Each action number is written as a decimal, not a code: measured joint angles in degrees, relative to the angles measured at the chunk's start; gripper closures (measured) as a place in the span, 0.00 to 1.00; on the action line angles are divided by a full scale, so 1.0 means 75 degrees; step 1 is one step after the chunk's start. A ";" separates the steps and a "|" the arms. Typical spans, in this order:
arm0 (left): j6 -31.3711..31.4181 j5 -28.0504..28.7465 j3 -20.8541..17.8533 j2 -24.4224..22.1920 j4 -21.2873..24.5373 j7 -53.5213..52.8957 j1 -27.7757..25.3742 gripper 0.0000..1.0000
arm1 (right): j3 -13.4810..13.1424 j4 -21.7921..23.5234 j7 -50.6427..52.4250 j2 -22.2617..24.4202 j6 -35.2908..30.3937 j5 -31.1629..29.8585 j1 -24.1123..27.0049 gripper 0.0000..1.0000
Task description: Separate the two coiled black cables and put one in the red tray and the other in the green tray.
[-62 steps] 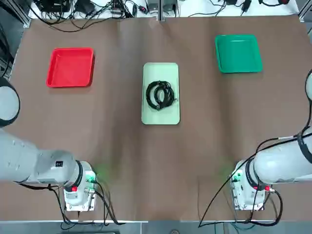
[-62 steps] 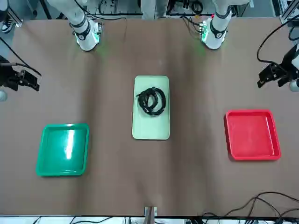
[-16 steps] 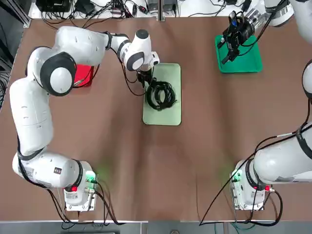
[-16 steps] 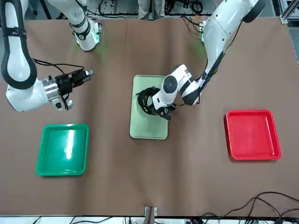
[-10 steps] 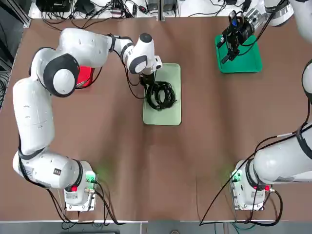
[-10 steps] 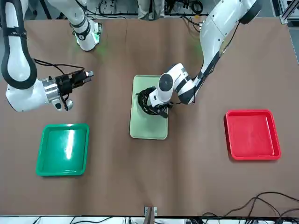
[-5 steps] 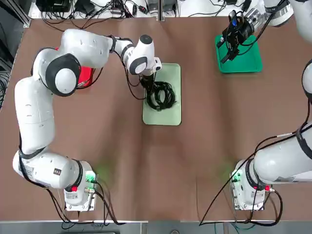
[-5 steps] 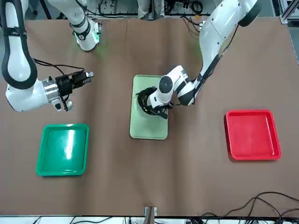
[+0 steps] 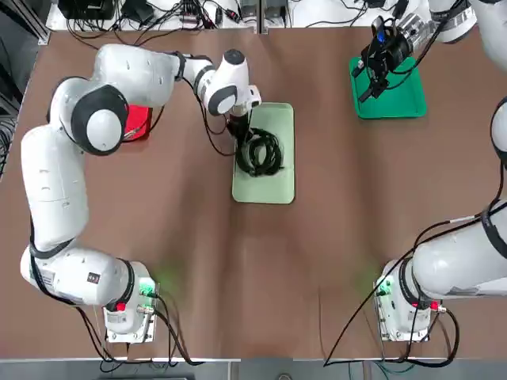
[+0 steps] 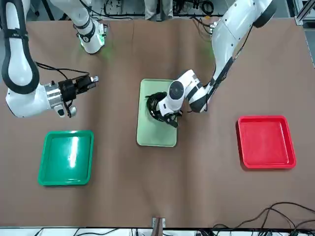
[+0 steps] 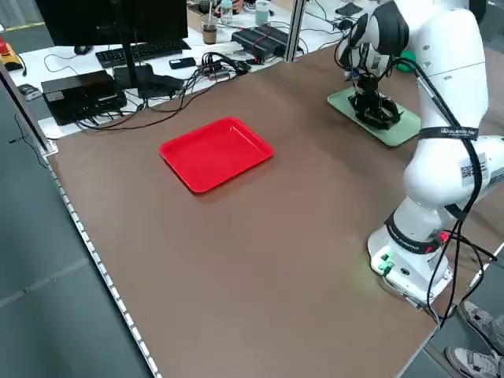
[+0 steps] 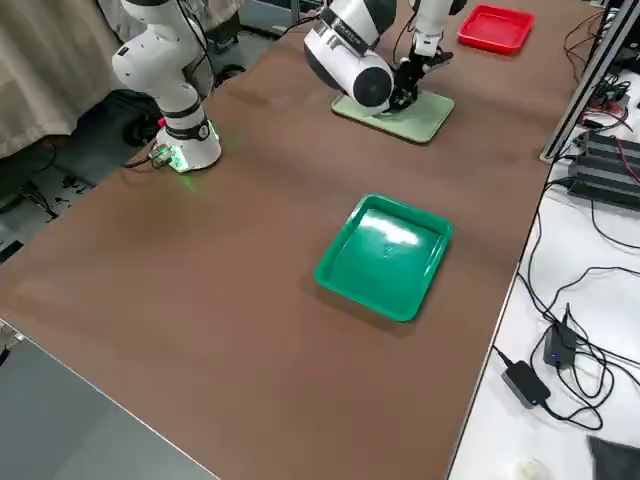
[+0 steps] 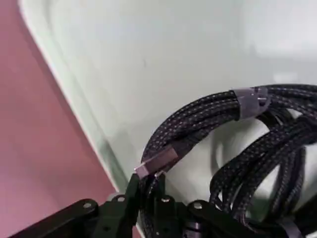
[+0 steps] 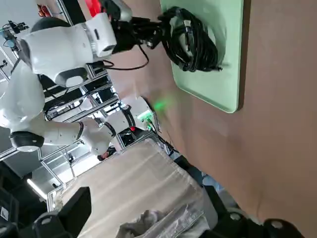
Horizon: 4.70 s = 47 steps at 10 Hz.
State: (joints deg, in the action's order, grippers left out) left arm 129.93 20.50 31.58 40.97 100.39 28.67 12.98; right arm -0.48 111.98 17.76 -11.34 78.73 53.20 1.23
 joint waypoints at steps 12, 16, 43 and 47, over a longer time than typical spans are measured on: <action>-0.2060 -0.3550 0.0182 -0.1879 -0.1840 -0.0980 -0.0228 0.85 | 0.0049 0.0124 0.0590 -0.0177 0.0435 0.1251 -0.0414 0.00; -0.2087 -0.4565 0.0168 -0.1957 -0.2325 -0.0980 -0.0235 0.85 | 0.0056 0.0166 0.1515 -0.0608 0.0549 0.2112 -0.0681 0.00; -0.2858 -0.3975 -0.0479 -0.2213 -0.2466 -0.0875 -0.0332 0.85 | -0.0134 -0.1422 0.1290 -0.1275 0.0838 -0.0848 0.0560 0.84; -0.2905 -0.3957 -0.2021 -0.3039 -0.1463 -0.2009 -0.0364 0.85 | -0.0143 -0.2709 0.1960 -0.2285 0.1881 -0.2422 0.1181 0.84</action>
State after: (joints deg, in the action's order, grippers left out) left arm 108.14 -9.18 16.43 18.18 89.42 13.60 10.25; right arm -1.56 91.66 32.46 -28.48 92.84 35.03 10.09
